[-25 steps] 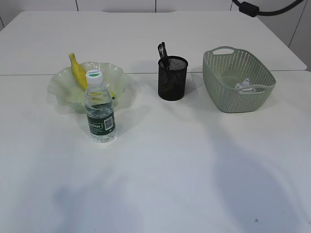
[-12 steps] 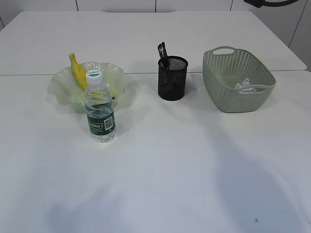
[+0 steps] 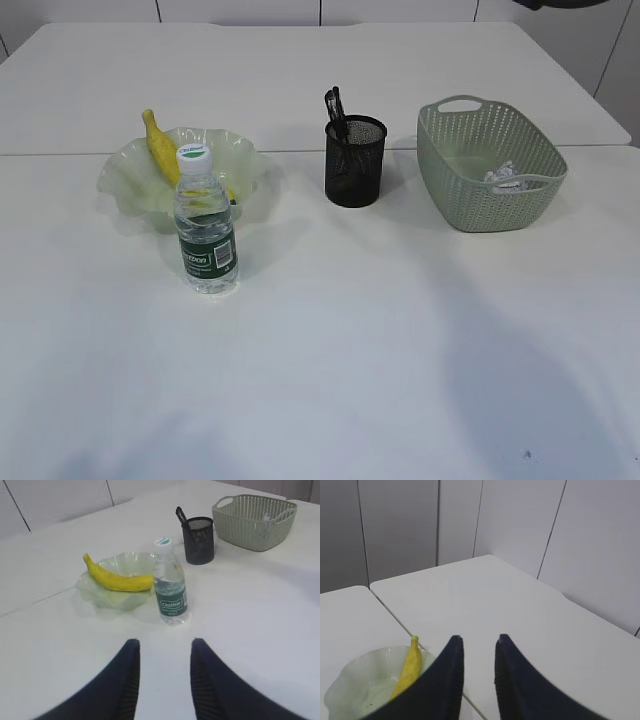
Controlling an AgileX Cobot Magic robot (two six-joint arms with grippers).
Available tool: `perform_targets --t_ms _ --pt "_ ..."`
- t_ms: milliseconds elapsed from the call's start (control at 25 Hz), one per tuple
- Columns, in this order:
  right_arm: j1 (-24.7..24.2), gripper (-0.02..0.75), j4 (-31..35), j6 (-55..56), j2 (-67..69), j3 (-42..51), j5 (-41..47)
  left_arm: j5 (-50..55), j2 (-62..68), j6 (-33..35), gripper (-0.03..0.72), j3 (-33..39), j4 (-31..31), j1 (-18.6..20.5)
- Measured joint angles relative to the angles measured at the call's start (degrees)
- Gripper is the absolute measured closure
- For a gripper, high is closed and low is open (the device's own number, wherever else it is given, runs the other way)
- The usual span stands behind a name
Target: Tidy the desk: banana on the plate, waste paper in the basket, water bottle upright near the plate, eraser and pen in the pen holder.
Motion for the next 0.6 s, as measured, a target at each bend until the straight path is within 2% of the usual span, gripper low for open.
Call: perform_targets --t_ms 160,360,600 --pt "0.00 0.571 0.00 0.08 0.00 0.00 -0.36 1.81 -0.59 -5.10 0.449 -0.83 2.87 0.00" --pt "0.00 0.571 0.00 0.22 0.00 0.00 -0.87 7.93 -1.67 -12.16 0.449 -3.98 9.73 0.00" --pt "0.00 0.572 0.00 0.22 -0.08 0.00 -1.32 13.74 -2.24 -15.18 0.449 -5.67 11.05 0.00"
